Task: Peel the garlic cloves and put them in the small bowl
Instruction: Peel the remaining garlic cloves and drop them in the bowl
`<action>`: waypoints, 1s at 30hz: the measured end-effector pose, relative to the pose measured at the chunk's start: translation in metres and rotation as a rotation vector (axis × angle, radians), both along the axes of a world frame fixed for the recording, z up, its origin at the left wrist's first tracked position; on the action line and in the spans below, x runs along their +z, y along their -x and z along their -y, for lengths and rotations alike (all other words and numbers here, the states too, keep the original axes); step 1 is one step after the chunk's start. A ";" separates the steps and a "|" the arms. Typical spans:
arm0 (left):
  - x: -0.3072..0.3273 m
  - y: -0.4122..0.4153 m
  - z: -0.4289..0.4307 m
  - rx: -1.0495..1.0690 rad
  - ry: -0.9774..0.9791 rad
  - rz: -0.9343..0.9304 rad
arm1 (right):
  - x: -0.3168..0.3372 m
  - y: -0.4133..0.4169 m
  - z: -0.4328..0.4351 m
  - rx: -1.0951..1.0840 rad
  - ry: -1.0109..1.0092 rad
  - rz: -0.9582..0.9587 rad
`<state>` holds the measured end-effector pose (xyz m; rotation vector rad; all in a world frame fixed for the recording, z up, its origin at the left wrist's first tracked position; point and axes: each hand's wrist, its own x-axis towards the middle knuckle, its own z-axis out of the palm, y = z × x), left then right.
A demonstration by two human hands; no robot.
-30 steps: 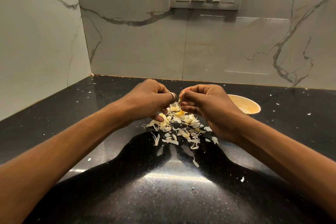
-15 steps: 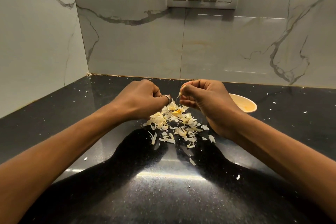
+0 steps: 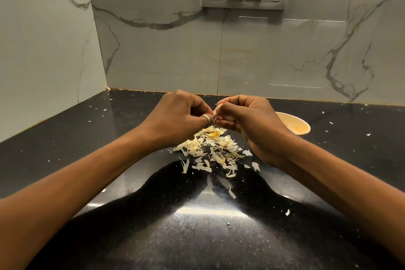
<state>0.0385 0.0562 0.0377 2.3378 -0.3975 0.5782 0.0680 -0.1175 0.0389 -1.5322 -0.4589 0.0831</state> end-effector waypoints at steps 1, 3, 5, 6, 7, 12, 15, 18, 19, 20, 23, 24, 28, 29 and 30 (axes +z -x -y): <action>0.000 0.000 0.000 0.002 -0.003 0.012 | 0.000 0.000 0.000 0.005 -0.006 -0.008; 0.000 0.001 0.000 0.007 -0.003 0.031 | 0.000 0.001 0.000 0.017 -0.015 -0.022; 0.001 0.001 0.000 0.006 0.004 0.038 | 0.000 0.001 0.000 0.022 -0.018 -0.031; 0.001 0.002 0.000 0.004 0.010 0.038 | 0.000 0.001 0.000 0.022 -0.017 -0.032; 0.001 0.002 0.000 0.001 0.015 0.036 | 0.000 0.002 0.000 0.021 -0.014 -0.032; 0.004 0.003 -0.001 -0.018 0.029 0.008 | 0.002 0.002 -0.001 0.022 0.009 -0.023; 0.005 0.003 -0.002 -0.025 0.039 -0.007 | 0.002 0.002 -0.001 0.023 0.016 -0.026; 0.006 0.004 -0.001 -0.038 0.062 -0.048 | 0.003 0.002 0.000 0.034 0.014 -0.044; 0.007 0.004 -0.001 -0.045 0.078 -0.070 | 0.004 0.002 0.000 0.044 0.005 -0.060; 0.007 0.004 -0.002 -0.052 0.098 -0.096 | 0.004 0.003 0.000 0.056 -0.007 -0.079; 0.008 0.005 -0.004 -0.070 0.162 -0.177 | 0.007 0.003 0.000 0.093 -0.034 -0.122; 0.009 0.005 -0.004 -0.077 0.173 -0.199 | 0.007 0.003 0.001 0.102 -0.034 -0.128; 0.012 0.007 -0.006 -0.106 0.188 -0.258 | 0.010 0.003 0.004 0.149 -0.022 -0.141; 0.013 0.007 -0.007 -0.111 0.189 -0.269 | 0.011 0.003 0.005 0.162 -0.021 -0.150; 0.013 0.007 -0.007 -0.114 0.190 -0.279 | 0.011 0.003 0.005 0.172 -0.019 -0.156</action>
